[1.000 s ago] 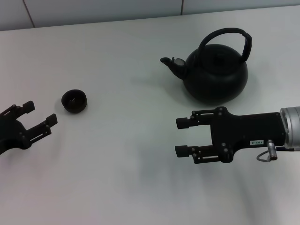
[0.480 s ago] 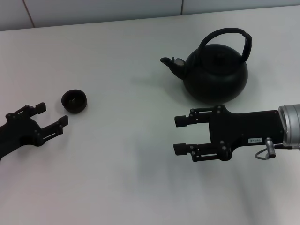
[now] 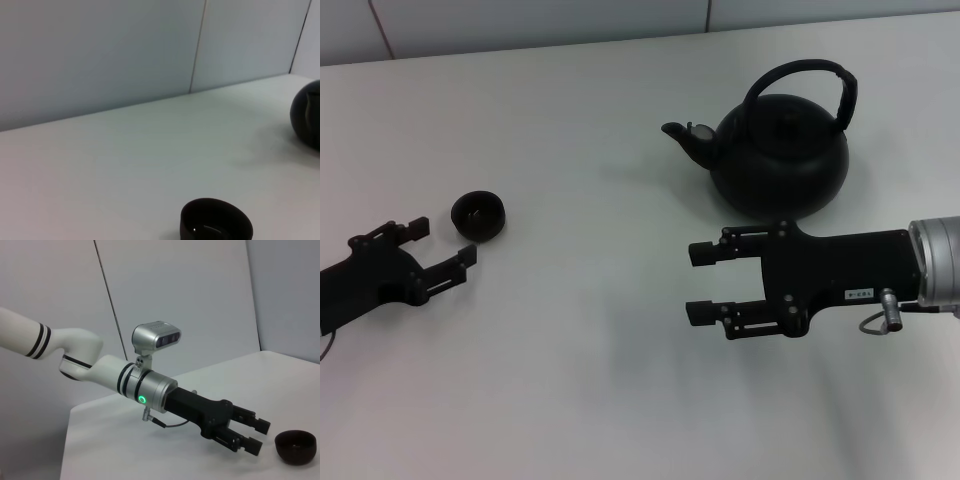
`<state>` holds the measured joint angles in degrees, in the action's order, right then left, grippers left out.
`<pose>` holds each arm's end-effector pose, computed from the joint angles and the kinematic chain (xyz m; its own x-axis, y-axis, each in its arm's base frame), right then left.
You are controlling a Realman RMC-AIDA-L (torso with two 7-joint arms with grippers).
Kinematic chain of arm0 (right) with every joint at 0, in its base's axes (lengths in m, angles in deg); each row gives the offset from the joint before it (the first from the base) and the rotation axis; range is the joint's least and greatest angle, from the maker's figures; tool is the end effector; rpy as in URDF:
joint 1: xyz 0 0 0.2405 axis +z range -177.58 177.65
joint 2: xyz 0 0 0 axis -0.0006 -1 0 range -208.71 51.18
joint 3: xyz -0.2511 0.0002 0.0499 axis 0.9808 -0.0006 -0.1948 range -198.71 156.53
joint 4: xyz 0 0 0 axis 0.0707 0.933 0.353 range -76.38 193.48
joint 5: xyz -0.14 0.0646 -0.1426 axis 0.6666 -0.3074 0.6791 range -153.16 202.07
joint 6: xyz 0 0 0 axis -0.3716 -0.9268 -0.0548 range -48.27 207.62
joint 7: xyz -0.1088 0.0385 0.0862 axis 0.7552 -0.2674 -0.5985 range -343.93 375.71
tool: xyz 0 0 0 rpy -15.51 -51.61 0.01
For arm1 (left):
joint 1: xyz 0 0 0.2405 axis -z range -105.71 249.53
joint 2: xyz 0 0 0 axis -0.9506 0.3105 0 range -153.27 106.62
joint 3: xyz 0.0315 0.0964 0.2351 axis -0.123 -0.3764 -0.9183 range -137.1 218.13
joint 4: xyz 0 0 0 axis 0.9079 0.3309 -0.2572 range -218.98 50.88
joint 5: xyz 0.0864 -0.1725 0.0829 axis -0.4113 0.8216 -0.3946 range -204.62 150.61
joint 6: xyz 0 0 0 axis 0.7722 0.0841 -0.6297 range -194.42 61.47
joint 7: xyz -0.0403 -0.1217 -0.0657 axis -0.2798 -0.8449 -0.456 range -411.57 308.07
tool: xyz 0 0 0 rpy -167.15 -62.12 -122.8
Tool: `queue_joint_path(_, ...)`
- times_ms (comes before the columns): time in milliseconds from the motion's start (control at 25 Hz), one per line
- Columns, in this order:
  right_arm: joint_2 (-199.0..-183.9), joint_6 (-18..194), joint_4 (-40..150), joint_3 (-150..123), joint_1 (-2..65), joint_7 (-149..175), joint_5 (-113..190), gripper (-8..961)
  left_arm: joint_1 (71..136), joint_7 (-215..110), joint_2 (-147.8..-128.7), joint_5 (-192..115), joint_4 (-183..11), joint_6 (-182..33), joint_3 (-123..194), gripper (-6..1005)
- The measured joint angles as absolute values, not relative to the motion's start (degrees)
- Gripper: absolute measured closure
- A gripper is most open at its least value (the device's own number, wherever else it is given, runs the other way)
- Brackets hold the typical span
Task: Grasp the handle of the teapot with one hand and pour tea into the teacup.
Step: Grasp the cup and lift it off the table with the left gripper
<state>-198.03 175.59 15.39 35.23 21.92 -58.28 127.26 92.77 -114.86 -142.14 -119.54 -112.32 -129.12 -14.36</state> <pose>0.2519 0.2837 -0.0129 0.8211 -0.2324 -0.5213 -0.2894 -0.9568 -0.0293 -0.3337 0.3160 -0.0295 0.7920 0.3635 0.4905 0.5870 -0.6744 -0.4479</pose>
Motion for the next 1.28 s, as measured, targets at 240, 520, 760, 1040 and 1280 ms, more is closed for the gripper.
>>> queue_joint_path(240,-198.03,175.56,15.41,34.98,22.25,-58.29,127.21,272,93.83,-114.86,-142.28,-119.30,-112.24,-127.11,-15.98,203)
queue_joint_path(520,-198.03,175.55,15.49,34.98,22.54,-58.28,127.19,272,95.46,-114.86,-142.33,-118.00,-110.96,-126.14,-16.01,204)
queue_joint_path(760,-197.99,174.92,15.49,34.98,22.65,-58.31,127.19,271,96.89,-114.86,-142.28,-117.90,-109.46,-124.87,-16.80,204)
queue_joint_path(1040,-197.94,174.86,15.49,34.98,22.69,-58.39,127.19,272,97.01,-114.86,-142.26,-117.89,-109.45,-124.72,-16.94,204)
queue_joint_path(1280,-197.94,174.24,15.49,34.98,22.78,-58.43,127.19,271,97.36,-114.86,-142.32,-117.88,-109.36,-124.56,-17.13,204)
